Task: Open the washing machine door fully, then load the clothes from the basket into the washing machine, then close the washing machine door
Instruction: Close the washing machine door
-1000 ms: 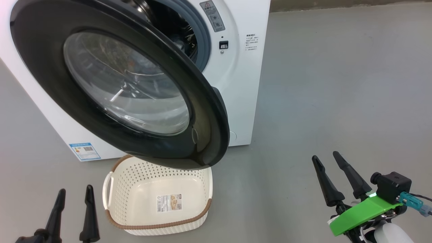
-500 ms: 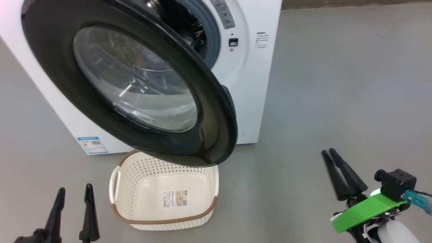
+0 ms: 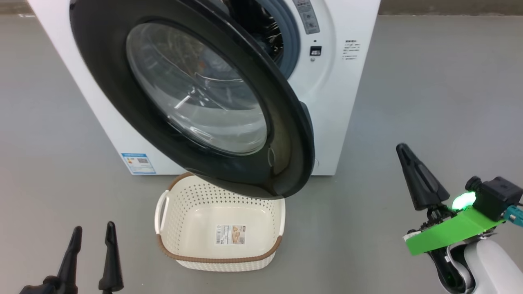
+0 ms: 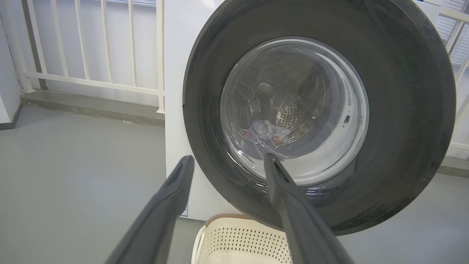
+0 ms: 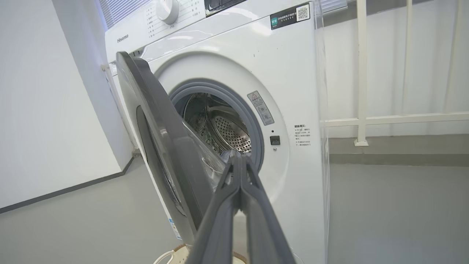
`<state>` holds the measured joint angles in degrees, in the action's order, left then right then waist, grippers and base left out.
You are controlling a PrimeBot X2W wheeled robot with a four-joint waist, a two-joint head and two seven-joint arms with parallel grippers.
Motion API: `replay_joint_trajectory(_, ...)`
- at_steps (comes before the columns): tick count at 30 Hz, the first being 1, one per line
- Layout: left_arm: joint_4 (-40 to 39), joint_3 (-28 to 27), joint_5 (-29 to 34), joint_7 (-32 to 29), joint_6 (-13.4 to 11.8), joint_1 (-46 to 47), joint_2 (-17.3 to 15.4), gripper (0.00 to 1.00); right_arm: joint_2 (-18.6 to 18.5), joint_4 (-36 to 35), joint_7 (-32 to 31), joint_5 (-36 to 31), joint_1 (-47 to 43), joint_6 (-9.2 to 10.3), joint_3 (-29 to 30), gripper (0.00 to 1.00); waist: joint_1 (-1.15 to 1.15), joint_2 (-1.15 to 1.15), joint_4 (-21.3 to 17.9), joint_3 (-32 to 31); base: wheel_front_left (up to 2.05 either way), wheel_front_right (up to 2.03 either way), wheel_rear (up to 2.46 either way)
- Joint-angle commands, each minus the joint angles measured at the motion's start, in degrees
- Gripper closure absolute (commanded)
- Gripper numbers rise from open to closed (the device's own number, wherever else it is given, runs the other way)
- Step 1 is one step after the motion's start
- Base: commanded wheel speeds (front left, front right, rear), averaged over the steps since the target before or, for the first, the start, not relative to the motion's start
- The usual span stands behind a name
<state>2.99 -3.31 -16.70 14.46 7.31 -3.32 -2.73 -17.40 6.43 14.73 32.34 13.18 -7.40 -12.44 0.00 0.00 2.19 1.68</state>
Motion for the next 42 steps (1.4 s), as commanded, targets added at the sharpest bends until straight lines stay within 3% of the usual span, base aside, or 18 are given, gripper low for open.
replay_joint_trajectory(1,-1.5,-1.6,0.2,0.5,0.2,2.0,-0.3,0.00,-0.8,-1.8,0.3,-0.2,1.5,-0.09,-1.3,1.00,0.00,0.00,0.8,-0.1,0.00,0.00,0.00)
replay_joint_trajectory(11,-1.3,-0.8,-0.1,0.5,0.2,1.9,-0.2,0.00,-1.6,-5.2,0.3,-0.3,6.0,-0.09,-4.3,1.00,0.00,0.00,3.6,-0.1,0.00,0.00,0.00)
replay_joint_trajectory(24,-1.2,0.3,-0.9,0.5,0.2,2.8,-0.2,0.00,-4.2,-4.9,0.3,0.1,11.8,-0.09,-12.7,1.00,0.00,0.00,8.2,3.0,0.00,0.00,0.00)
replay_joint_trajectory(34,-1.0,0.9,-2.0,0.5,0.2,4.0,-0.2,0.00,-6.4,4.2,0.3,0.8,14.0,-0.09,-17.5,1.00,0.00,0.00,12.5,6.0,0.00,0.00,0.00)
replay_joint_trajectory(42,-1.0,1.0,-2.7,0.5,0.2,5.0,-0.2,0.00,-6.7,8.4,0.3,1.4,15.2,-0.09,-19.1,1.00,0.00,0.00,13.9,7.8,0.00,0.00,0.00)
